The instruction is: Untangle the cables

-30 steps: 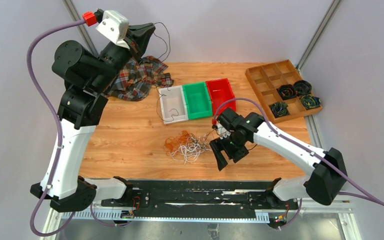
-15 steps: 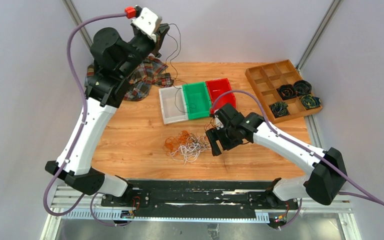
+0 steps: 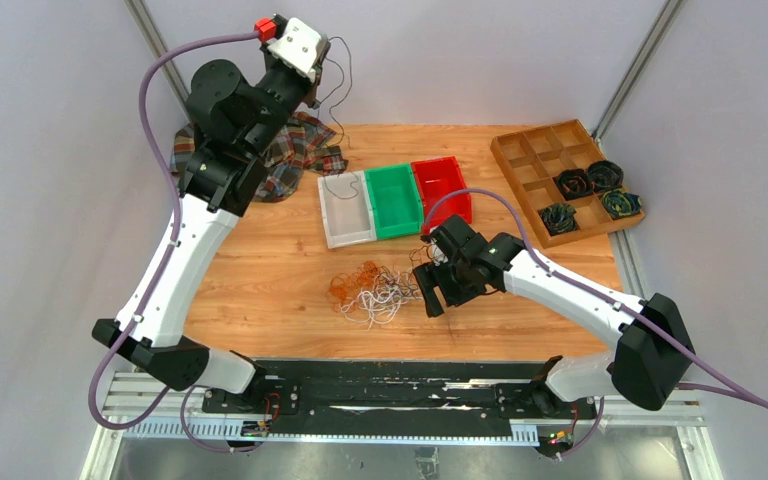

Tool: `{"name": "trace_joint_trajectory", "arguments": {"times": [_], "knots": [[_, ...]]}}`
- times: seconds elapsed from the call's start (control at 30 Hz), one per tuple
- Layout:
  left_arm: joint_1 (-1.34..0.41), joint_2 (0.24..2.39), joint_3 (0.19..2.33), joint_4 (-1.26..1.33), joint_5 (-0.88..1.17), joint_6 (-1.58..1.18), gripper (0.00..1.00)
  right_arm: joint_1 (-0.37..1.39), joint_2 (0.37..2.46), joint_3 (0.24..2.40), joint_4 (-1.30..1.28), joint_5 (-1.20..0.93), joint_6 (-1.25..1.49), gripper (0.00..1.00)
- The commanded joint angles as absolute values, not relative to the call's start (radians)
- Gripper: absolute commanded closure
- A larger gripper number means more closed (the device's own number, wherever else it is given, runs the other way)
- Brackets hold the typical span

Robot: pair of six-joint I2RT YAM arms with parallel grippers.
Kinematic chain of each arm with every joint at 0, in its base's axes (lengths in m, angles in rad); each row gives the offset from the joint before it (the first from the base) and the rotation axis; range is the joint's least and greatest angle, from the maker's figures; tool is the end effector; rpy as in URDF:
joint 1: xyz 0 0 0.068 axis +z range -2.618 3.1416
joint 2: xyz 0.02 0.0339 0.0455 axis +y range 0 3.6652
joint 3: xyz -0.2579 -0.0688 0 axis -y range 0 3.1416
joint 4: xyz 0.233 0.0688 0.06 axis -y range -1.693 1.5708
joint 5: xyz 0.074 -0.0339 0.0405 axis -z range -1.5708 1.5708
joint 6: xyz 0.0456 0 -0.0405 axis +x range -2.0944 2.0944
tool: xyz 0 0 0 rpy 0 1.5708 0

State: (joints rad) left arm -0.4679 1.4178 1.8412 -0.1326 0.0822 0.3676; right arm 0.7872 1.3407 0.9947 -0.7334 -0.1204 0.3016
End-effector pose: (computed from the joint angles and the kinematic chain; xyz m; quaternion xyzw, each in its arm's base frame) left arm 0.2508 -0.1309 0.5531 0.2722 0.5320 -0.0647 0.7992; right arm 0.1775 0.1859 0.2369 -0.2470 0.9363 0.1757 0.1775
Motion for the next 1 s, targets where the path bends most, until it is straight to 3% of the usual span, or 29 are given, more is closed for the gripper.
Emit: {"name": "trace_joint_trajectory", "arguments": {"times": [0.0, 0.2, 0.63, 0.97], "knots": [[-0.471, 1.364, 1.818, -0.072, 0.08, 0.369, 1.0, 0.789, 1.353, 0.983, -0.718, -0.1, 0.323, 0.23], [-0.471, 1.338, 1.712, -0.093, 0.078, 0.373, 1.0, 0.789, 1.347, 0.969, -0.709, -0.1, 0.335, 0.23], [-0.471, 1.412, 1.546, 0.168, 0.013, 0.521, 1.0, 0.789, 1.321, 0.932, -0.686, -0.102, 0.37, 0.23], [-0.472, 1.431, 1.496, 0.017, 0.016, 0.492, 1.0, 0.79, 1.337, 0.934, -0.673, -0.11, 0.374, 0.24]]}}
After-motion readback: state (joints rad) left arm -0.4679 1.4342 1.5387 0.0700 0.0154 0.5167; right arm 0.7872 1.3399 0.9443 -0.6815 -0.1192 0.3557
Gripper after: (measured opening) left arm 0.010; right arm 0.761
